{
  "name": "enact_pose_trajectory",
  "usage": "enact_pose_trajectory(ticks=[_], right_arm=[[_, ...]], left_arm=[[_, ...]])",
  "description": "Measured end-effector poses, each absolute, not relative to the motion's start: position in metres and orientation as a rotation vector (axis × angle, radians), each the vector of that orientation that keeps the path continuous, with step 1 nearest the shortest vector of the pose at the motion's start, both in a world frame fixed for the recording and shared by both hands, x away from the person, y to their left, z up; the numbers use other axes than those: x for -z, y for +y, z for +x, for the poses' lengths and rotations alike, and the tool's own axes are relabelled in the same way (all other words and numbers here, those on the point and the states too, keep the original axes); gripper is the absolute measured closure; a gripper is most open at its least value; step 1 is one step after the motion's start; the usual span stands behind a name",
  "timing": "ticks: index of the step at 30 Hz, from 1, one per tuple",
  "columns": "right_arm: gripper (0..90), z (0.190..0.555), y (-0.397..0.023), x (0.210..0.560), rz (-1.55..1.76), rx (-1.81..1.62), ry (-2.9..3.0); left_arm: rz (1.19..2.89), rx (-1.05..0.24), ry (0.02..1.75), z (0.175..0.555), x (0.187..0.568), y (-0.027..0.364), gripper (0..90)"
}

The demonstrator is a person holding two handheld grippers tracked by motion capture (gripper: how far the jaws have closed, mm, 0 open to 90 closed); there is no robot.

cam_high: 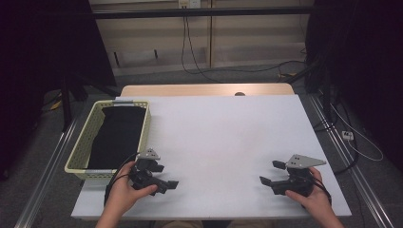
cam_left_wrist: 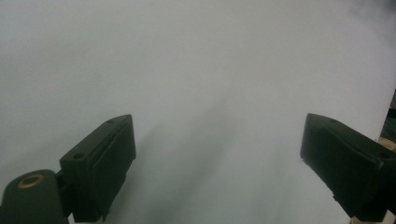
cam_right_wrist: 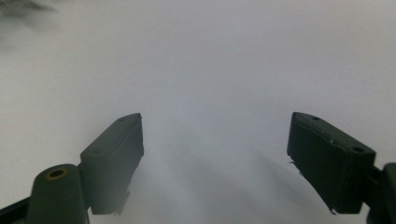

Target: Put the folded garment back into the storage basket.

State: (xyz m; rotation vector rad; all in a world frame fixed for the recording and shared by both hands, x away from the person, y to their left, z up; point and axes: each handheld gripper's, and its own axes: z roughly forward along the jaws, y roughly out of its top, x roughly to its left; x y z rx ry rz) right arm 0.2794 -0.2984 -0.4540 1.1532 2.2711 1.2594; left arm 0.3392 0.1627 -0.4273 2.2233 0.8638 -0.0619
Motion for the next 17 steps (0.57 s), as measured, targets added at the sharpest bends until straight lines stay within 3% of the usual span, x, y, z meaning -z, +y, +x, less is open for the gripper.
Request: enact_pose_trajectory(ticks=[17], right_arm=[[18.3, 0.2788, -0.2946, 0.4547, 1.138, -1.246, 2.291]], left_arm=[[2.219, 0.057, 0.857, 0.3394, 0.4277, 0.1625, 11.5]])
